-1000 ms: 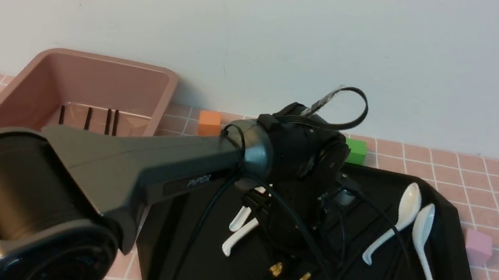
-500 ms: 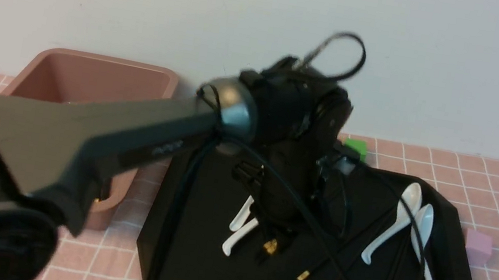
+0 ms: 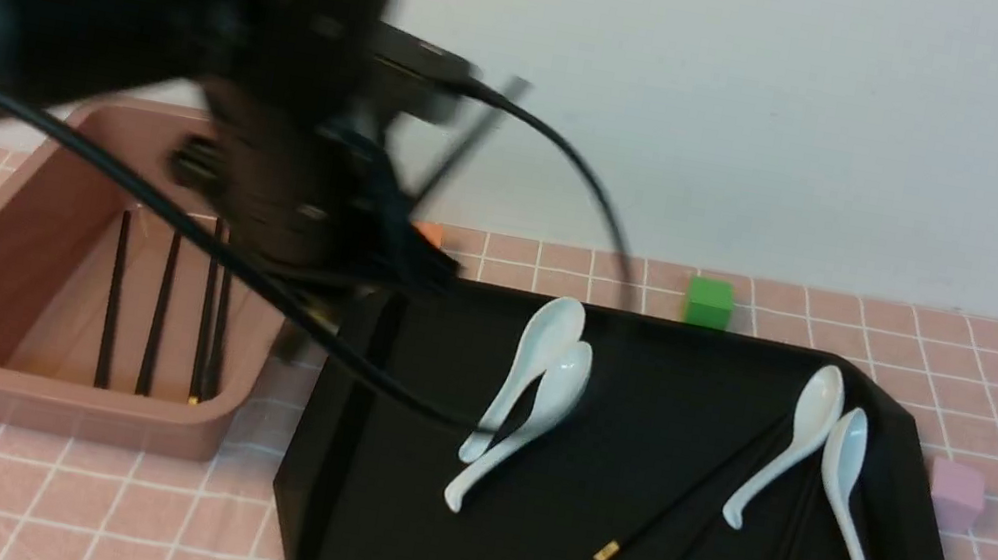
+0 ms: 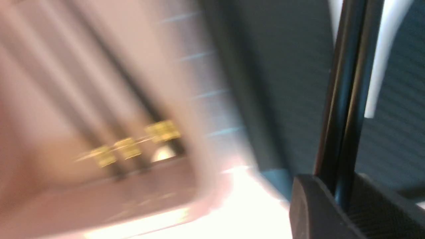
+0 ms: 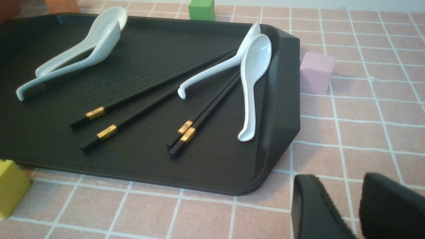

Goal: On pink tablecloth take chopsticks from black tray and put them in box.
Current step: 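Place the chopsticks into the pink bin with the left gripper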

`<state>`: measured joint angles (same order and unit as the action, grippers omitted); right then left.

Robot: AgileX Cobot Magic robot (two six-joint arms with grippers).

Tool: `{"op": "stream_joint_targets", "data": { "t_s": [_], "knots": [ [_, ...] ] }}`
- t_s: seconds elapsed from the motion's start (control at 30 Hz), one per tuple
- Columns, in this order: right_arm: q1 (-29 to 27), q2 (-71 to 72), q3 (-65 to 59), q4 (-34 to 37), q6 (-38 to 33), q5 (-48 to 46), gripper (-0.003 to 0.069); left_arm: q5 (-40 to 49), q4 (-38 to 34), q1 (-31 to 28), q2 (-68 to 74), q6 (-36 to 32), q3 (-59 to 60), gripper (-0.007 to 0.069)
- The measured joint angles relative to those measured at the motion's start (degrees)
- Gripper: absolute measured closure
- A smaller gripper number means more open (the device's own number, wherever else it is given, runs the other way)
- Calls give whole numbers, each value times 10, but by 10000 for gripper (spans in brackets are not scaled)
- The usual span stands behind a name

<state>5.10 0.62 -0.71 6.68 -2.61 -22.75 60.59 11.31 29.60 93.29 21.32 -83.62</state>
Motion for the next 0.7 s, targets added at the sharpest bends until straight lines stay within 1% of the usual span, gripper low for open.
{"op": "stream_joint_targets", "data": {
  "t_s": [0.03, 0.13, 0.27, 0.37, 0.5, 0.7],
  "knots": [
    [0, 0, 0, 0, 0, 0, 419, -4, -2, -33, -7, 3, 11, 501],
    [0, 0, 0, 0, 0, 0, 419, -22, -15, -104, -10, 5, 31, 501],
    [0, 0, 0, 0, 0, 0, 419, -51, -37, -153, 16, -6, 36, 501],
    [0, 0, 0, 0, 0, 0, 419, -71, -38, -172, 44, -15, 36, 501],
    [0, 0, 0, 1, 0, 0, 419, -72, -27, -188, 78, -26, 36, 501],
    [0, 0, 0, 1, 0, 0, 419, -87, -3, -194, 115, -28, 36, 501]
  ]
}}
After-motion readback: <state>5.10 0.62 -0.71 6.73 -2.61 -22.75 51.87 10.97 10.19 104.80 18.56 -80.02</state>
